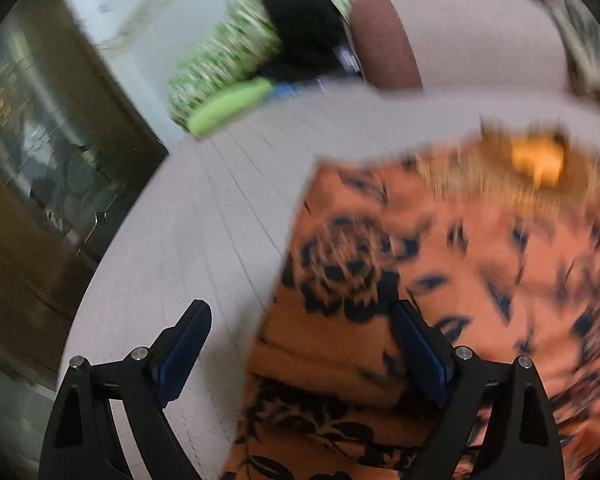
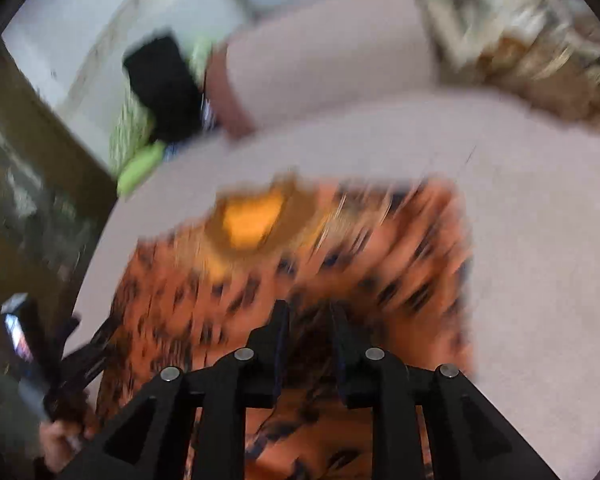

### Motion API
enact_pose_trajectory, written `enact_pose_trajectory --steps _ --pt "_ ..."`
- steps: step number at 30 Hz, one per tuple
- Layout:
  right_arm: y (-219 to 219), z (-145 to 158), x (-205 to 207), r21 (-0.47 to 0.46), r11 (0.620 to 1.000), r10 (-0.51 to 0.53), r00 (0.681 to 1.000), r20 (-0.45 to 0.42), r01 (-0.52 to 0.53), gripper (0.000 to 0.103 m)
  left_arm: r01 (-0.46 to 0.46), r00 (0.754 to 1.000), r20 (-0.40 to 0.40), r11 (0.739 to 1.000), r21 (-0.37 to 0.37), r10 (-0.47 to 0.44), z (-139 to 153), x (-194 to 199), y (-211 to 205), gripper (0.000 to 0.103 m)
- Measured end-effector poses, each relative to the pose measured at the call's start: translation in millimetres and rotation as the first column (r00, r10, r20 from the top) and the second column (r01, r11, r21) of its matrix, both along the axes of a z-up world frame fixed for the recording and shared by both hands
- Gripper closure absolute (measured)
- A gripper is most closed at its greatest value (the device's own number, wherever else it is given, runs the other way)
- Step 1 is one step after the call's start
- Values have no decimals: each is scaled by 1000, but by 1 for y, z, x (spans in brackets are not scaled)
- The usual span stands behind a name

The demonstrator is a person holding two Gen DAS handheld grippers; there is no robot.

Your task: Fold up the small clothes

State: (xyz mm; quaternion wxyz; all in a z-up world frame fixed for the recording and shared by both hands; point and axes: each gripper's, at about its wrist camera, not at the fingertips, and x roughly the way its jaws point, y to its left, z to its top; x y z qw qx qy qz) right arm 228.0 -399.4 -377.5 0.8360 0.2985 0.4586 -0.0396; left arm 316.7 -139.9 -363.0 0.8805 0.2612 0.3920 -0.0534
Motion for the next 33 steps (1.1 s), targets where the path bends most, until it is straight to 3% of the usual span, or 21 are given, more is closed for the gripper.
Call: enact_pose_trajectory --steps 1,5,12,16,17,19,20,22,27,28,29,31,33 --pt "6 -13 6 -7 1000 30 997 -78 -31 80 4 1000 -9 1000 16 -3 -7 2 -2 10" --pt "12 -8 5 -48 997 49 995 -83 -53 81 12 1000 -7 1000 -23 -12 2 3 0 9" --pt "2 5 -37 63 998 -21 1000 15 20 81 -47 999 -35 980 -192 41 31 -5 48 9" --pt "16 24 -73 63 997 -49 993 103 42 78 -119 993 -52 956 -269 109 42 -25 92 9" --pt "21 27 -87 85 996 -49 991 124 38 74 -131 991 -57 952 -278 120 42 -34 102 9" --pt "31 28 -113 119 992 -54 989 139 37 49 -140 990 -65 952 -274 127 38 -57 125 9" --pt "36 27 -125 133 990 -60 987 147 40 31 -152 988 -77 954 -260 136 32 -74 139 9" --pt "48 24 -150 138 990 -47 988 147 27 31 -169 982 -128 949 -265 139 23 -95 157 9" --pt "49 14 -201 149 988 -50 994 96 35 31 -219 956 -264 907 -359 127 10 -140 203 11" --pt "47 14 -211 152 987 -58 994 90 44 31 -217 954 -276 900 -378 114 10 -145 208 24" --pt "44 12 -225 158 986 -70 995 76 57 31 -217 950 -296 892 -397 100 10 -150 213 46" --pt "37 9 -243 161 984 -87 995 52 78 31 -231 927 -369 871 -434 62 3 -154 221 76" --pt "30 5 -258 168 981 -103 994 37 96 31 -237 917 -395 860 -453 44 0 -159 225 79"
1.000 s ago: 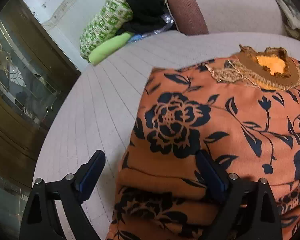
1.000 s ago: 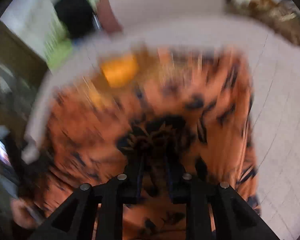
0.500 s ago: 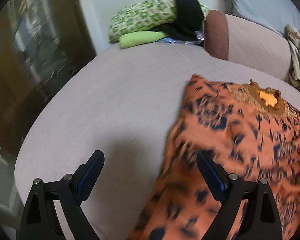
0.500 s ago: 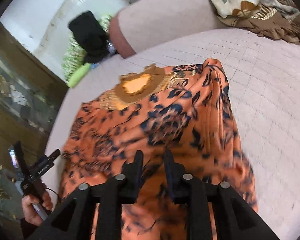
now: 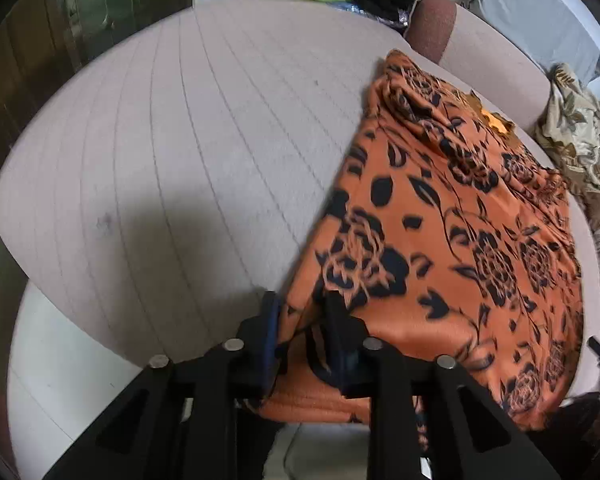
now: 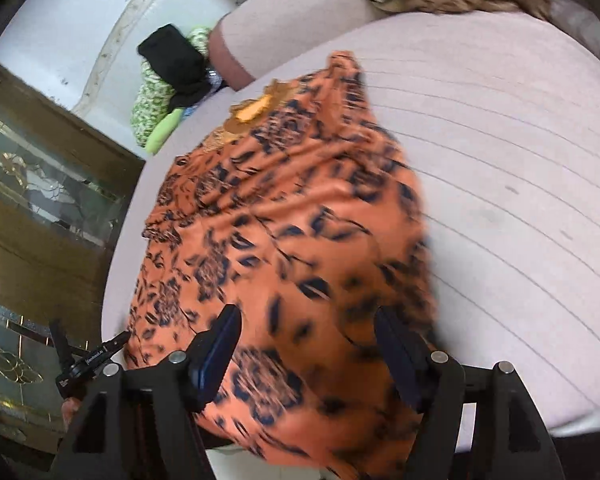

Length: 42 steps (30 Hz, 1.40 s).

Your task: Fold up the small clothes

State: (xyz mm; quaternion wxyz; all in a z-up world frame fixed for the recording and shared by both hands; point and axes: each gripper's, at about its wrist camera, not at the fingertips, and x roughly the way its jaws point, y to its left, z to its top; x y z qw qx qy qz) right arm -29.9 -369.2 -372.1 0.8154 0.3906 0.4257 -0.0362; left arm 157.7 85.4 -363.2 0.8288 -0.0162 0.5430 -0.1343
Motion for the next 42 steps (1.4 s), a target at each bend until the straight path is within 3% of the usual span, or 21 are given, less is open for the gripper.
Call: enact_pose_trajectory --steps 3,5,6,8,10,12,13,15,17,19,21,23,24,28,33,38,42 --pt "-14 -7 -27 28 999 -42 998 -37 43 31 25 1000 14 1000 12 -25 3 -4 1 75" --pt "-24 -16 -43 62 996 -64 995 -78 69 31 26 1000 13 999 42 -26 6 -2 1 28" --pt "-25 -20 -51 83 993 -71 993 -92 78 31 16 999 30 999 47 -17 8 -3 3 20" --pt "-27 -29 -62 139 987 -69 991 -116 85 31 27 998 60 999 34 -29 11 -6 4 18" --pt "-23 -40 -71 195 978 -49 989 -139 76 31 77 996 33 996 51 -79 6 -6 -2 18" --pt "-14 -50 -76 237 969 -29 988 -151 65 31 112 993 13 991 66 -113 -2 -8 -11 22" --pt "-9 -55 -75 252 966 -15 988 -152 54 31 141 990 -4 989 52 -141 -6 -12 -14 41" --pt "1 -64 -71 253 966 -8 988 -156 48 31 171 984 29 981 93 -175 -7 -19 -19 52" --pt "12 -73 -63 240 969 -12 984 -178 56 31 210 976 43 974 86 -214 -6 -23 -23 80" --pt "25 -75 -55 173 984 -7 977 -212 45 36 227 973 33 972 62 -229 -5 -22 -24 91" --pt "38 -69 -48 32 999 10 965 -260 -2 51 236 971 26 971 49 -237 -4 -19 -26 92" --pt "43 -62 -49 -23 999 34 961 -275 -42 73 239 971 22 971 28 -239 -6 -15 -26 93" --pt "44 -58 -50 -13 998 55 963 -265 -60 95 237 971 17 972 5 -237 -5 -15 -23 94" --pt "53 -30 -47 16 993 115 973 -203 -114 94 235 972 4 968 -92 -235 7 -11 -19 94" --pt "40 21 -27 138 983 123 992 11 -123 94 275 961 20 945 -175 -276 38 0 -17 94" --pt "1 64 9 156 985 54 987 150 -78 95 291 956 37 920 -264 -292 71 36 -27 94" --pt "-45 93 60 141 990 -62 967 246 27 95 294 955 63 907 -302 -288 100 90 -52 94"
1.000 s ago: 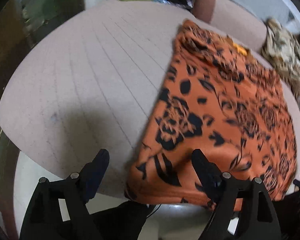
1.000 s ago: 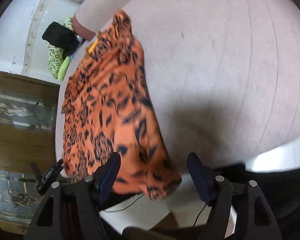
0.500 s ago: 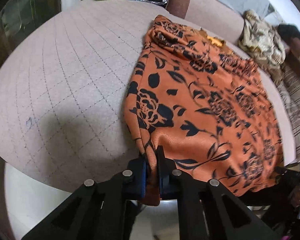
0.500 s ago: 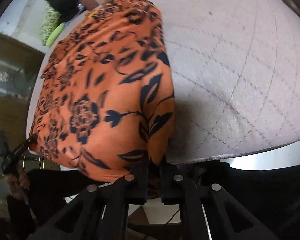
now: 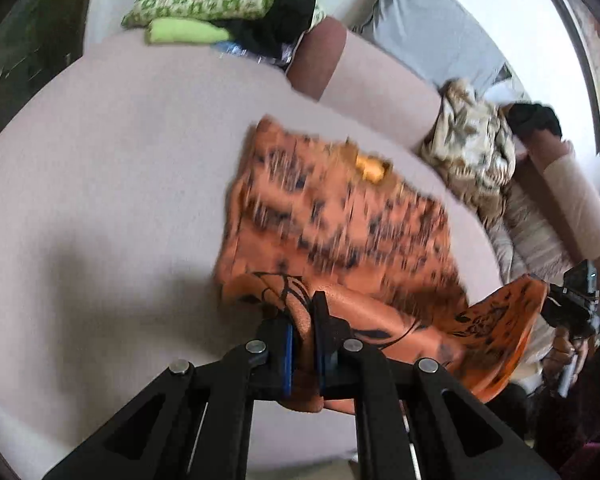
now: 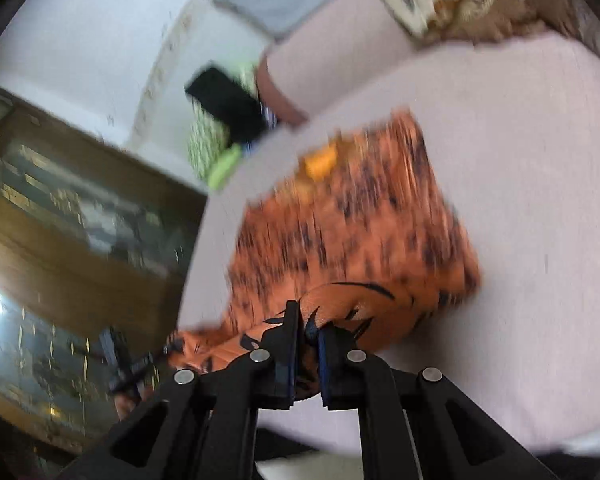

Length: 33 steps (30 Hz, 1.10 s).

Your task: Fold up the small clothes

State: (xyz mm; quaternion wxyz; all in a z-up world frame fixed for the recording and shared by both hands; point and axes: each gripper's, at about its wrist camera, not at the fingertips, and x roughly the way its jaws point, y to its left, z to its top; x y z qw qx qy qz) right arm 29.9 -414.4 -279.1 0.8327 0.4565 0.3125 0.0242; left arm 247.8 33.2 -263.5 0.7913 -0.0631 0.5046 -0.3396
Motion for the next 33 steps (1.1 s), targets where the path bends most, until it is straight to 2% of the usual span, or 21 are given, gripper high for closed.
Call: enact_pose_trajectory --steps 3,7,9,10,12,13,14,17,18,19,20,21,22,23,25,26,28,29,30,32,33 --pt "-48 -2 42 30 993 -118 992 46 117 95 -22 1000 20 1000 8 22 12 60 -34 94" --pt "-99 -38 116 89 969 -236 971 38 232 95 -80 996 28 997 7 80 -2 149 -93 92" --pt "-114 -70 148 94 955 -281 960 -12 281 91 -111 994 -16 994 9 111 -26 185 -117 88" --pt "-118 -91 161 105 947 -298 953 -54 302 91 -141 989 -38 989 33 142 -45 201 -129 83" --pt "-126 -126 177 124 942 -292 943 -161 312 90 -182 979 -78 981 71 187 -75 218 -140 83" --pt "-130 -138 183 135 939 -285 936 -207 316 89 -220 970 -98 974 55 224 -88 223 -138 83" --pt "-136 -142 184 154 938 -277 940 -202 309 89 -252 962 -107 968 15 252 -94 223 -134 82" --pt "-150 -125 177 167 936 -292 949 -120 309 88 -350 935 -131 921 -170 331 -97 215 -105 75" --pt "-151 -118 168 150 928 -329 940 -92 340 82 -406 914 -114 886 -223 390 -89 206 -89 71" --pt "-154 -112 161 128 916 -375 925 -63 381 63 -450 892 -88 855 -259 443 -81 197 -77 55" --pt "-156 -103 148 125 895 -430 903 -20 429 45 -498 860 -54 810 -310 508 -68 183 -60 37" --pt "-157 -98 138 139 874 -472 882 10 466 16 -523 836 -32 780 -344 547 -57 170 -48 31" --pt "-155 -91 125 155 848 -520 853 52 507 16 -541 816 -13 755 -370 578 -46 156 -37 30" --pt "-151 -82 118 151 844 -529 845 82 514 16 -551 803 2 746 -374 595 -38 144 -31 29" --pt "-131 -53 134 12 920 -392 918 63 392 21 -566 794 53 769 -297 605 -25 114 -33 25" --pt "-112 -41 144 -70 943 -322 945 55 326 27 -577 791 81 784 -232 606 -23 101 -40 25" --pt "-66 -27 164 -188 963 -187 982 36 190 50 -587 792 148 806 -78 592 -30 74 -64 25" --pt "-31 -24 184 -234 969 -77 997 7 77 57 -578 804 164 816 -3 571 -41 64 -76 25" --pt "-7 -24 196 -251 968 -14 1000 -14 10 71 -549 829 172 832 73 532 -53 58 -91 25" --pt "50 -28 225 -282 951 116 991 -61 -129 72 -507 858 195 846 167 476 -65 54 -106 25" --pt "73 -31 238 -299 937 161 983 -82 -179 72 -500 862 219 836 225 457 -71 55 -114 25"
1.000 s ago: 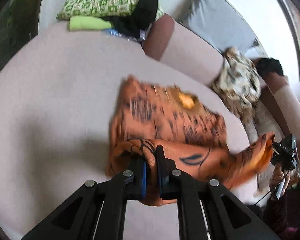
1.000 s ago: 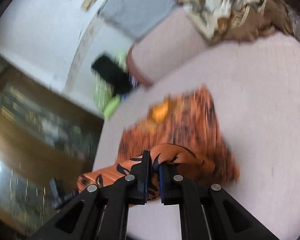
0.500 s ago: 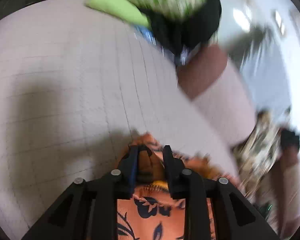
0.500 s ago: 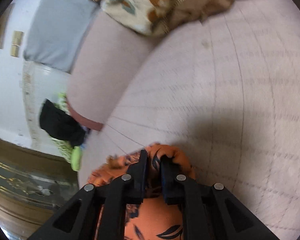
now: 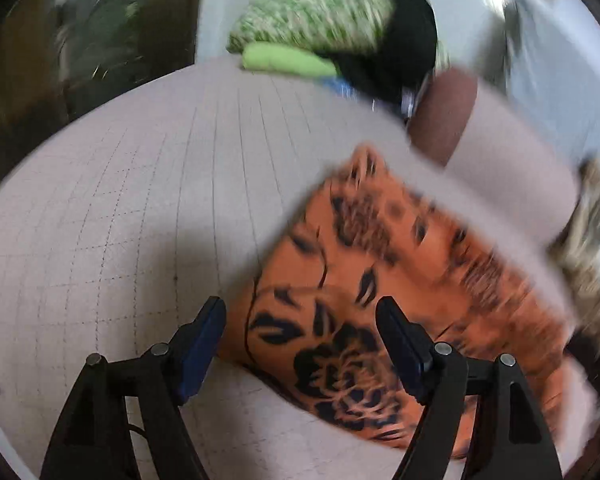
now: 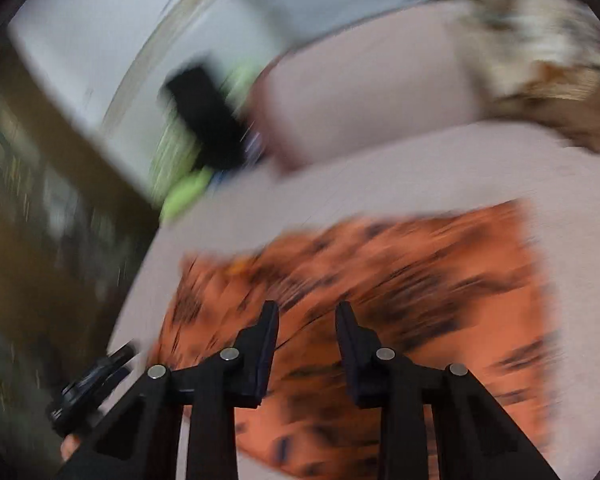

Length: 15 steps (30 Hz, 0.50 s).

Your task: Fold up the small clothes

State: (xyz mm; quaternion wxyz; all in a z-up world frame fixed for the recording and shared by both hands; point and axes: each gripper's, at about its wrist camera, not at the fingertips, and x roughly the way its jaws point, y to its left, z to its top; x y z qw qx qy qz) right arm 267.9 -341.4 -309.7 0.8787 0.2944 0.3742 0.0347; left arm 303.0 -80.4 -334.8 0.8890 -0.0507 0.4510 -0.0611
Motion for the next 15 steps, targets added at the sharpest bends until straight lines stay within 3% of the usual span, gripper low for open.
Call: enact_pose_trajectory --steps 3,5,10,15 --pt "49 -12 42 -43 996 80 995 -59 -82 72 3 1000 -6 997 74 -3 -7 6 -4 25" --pt "58 -22 77 -23 996 83 991 -107 -86 72 -3 999 -40 995 99 7 -12 18 -3 25" --pt "55 -69 166 -35 999 27 965 -260 -37 73 -38 993 -113 997 64 45 -24 44 0 25" --pt "33 -56 175 24 999 -29 972 -231 35 74 -29 997 -74 995 93 36 -14 52 -6 25"
